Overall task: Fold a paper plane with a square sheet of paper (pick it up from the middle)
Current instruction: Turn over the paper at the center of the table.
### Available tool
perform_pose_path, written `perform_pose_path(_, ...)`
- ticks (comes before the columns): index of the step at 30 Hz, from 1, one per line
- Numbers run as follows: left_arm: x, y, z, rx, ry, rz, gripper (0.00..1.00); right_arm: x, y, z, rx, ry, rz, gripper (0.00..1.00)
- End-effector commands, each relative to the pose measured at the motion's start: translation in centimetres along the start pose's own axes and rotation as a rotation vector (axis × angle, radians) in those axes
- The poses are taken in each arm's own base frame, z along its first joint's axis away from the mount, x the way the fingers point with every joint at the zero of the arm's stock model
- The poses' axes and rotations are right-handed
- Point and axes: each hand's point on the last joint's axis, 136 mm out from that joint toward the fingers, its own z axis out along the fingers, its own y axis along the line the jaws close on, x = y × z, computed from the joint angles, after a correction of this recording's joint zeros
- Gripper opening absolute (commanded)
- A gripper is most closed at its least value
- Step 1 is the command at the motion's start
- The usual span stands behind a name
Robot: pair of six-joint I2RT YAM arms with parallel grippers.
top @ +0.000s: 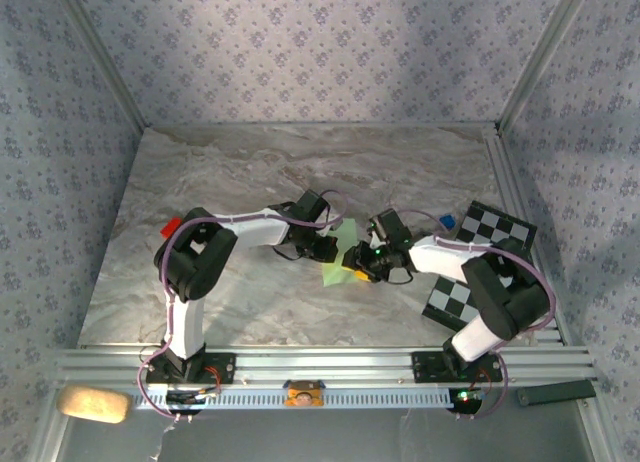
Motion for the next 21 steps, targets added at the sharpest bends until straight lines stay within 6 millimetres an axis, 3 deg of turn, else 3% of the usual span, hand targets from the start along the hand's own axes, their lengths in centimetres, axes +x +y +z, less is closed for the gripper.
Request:
perform_pose_path(1,1.9,1.4,0.4,-0.035,0.056,-0.022,0.06,-1.1,0.9,0.3,-0.047,-0.021,-0.007,0.48)
perform_pose_path(7,2.0,1.8,0.6,-0.031,0.058,-0.036,0.06,-2.4,2.2,0.6,-0.111,-0.032,-0.038,0.51)
perform_pose_path(21,2.0,2.1,0.4,-0.01,0.042,-0.064,0.06,-4.8,2.2,-0.3,-0.158,-0.088,-0.031,0.48)
